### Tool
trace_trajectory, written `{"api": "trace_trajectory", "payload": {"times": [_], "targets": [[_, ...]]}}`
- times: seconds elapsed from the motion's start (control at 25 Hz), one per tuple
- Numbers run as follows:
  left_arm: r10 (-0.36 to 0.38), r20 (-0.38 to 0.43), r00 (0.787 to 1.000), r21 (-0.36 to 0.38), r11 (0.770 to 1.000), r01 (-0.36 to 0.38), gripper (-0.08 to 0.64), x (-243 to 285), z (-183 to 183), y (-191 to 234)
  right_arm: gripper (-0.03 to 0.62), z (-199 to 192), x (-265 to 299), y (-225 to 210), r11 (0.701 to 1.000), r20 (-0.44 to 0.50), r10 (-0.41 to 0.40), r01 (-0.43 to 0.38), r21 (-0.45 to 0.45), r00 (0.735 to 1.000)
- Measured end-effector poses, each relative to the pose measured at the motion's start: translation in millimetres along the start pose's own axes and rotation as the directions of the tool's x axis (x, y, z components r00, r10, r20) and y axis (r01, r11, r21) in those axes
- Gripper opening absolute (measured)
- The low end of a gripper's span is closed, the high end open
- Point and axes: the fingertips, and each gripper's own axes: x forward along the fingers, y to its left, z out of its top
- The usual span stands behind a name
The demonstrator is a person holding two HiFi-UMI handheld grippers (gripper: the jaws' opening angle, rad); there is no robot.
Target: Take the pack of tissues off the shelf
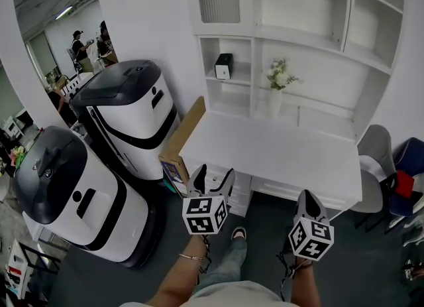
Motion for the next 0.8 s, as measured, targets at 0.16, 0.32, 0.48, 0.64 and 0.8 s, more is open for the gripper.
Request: {"api": "trace_trajectory", "payload": {"times": [0.16, 0.32, 0.48, 0.64, 0.8], "targets": [[0.001, 0.019, 1.0, -0.011, 1.0, -0.001, 0.331, 46.4, 8.8, 13.6, 0.006, 12.0, 40.9, -2.1, 1.0, 0.007, -0.003, 0.003, -0.012, 1.0], [-0.003, 0.037, 0.999, -0.012, 1.0, 0.003, 0.331, 98.4, 27.5, 24.8, 0.006, 34.3, 87.2, -6.1, 1.0, 0.011, -0.007, 0.007, -0.026, 1.0], [-0.007, 0.038, 0.999, -0.019, 1.0, 0.008, 0.331, 153.1, 42.2, 37.8, 0.006, 53.6, 137.8, -9.8, 1.0, 0.01, -0.01, 0.01, -0.024, 1.0], [-0.003, 0.033, 0.999, -0.02, 1.0, 0.004, 0.331, 204.3, 53.1, 52.8, 0.006, 70.7, 188.4, -9.3, 1.0, 0.007, -0.003, 0.003, -0.031, 1.0], [0.002, 0.024, 1.0, -0.02, 1.0, -0.001, 0.331, 247.6, 59.9, 69.7, 0.006, 82.4, 237.3, -7.2, 1.0, 0.003, 0.005, -0.005, -0.03, 1.0]]}}
